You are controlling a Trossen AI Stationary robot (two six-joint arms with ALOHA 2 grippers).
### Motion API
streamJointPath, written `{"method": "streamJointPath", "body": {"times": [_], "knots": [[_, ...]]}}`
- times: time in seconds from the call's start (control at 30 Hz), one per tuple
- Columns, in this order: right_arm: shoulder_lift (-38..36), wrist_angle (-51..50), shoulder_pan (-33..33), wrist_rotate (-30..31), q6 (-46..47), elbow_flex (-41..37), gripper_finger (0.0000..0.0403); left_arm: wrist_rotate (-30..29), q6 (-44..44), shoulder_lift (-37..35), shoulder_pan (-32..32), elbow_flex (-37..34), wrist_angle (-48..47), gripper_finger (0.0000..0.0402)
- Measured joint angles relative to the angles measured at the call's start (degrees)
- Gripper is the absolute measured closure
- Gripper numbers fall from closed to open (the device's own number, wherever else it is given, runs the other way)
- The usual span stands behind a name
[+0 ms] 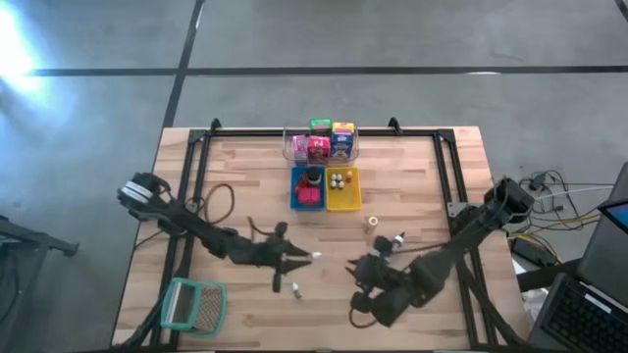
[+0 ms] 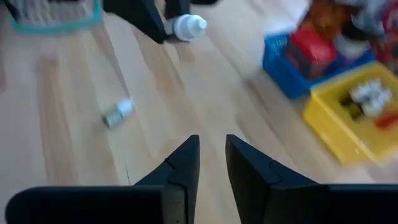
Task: Pick & Place Kitchen Items
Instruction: Put the small orange food coloring bottle into the yellow bin
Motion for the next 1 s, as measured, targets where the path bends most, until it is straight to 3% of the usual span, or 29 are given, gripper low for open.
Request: {"method": "streamJointPath", "body": {"times": [0.13, 0.3, 0.57, 0.8, 1.0], "knots": [[-1.4, 8.9, -3.7, -2.4, -8.4, 0.0, 0.0326, 0.1, 4.4, -2.9, 0.2, -4.9, 8.1, 0.0307], [-3.5, 18.0, -8.6, -10.8, -15.1, 0.0, 0.0304, 4.1, 7.7, -5.1, 0.3, -8.0, 9.1, 0.0307], [-4.3, 21.2, -15.1, -22.5, -17.7, 0.0, 0.0255, 6.6, 9.7, -6.2, 0.7, -8.6, 8.8, 0.0307], [-4.3, 24.3, -17.1, -25.9, -20.5, 0.0, 0.0222, 6.9, 10.8, -6.9, 2.2, -8.3, 7.5, 0.0307], [-4.2, 23.6, -17.8, -26.0, -21.2, 0.0, 0.0222, 9.0, 10.9, -6.9, 4.6, -4.8, 1.8, 0.0307]]}}
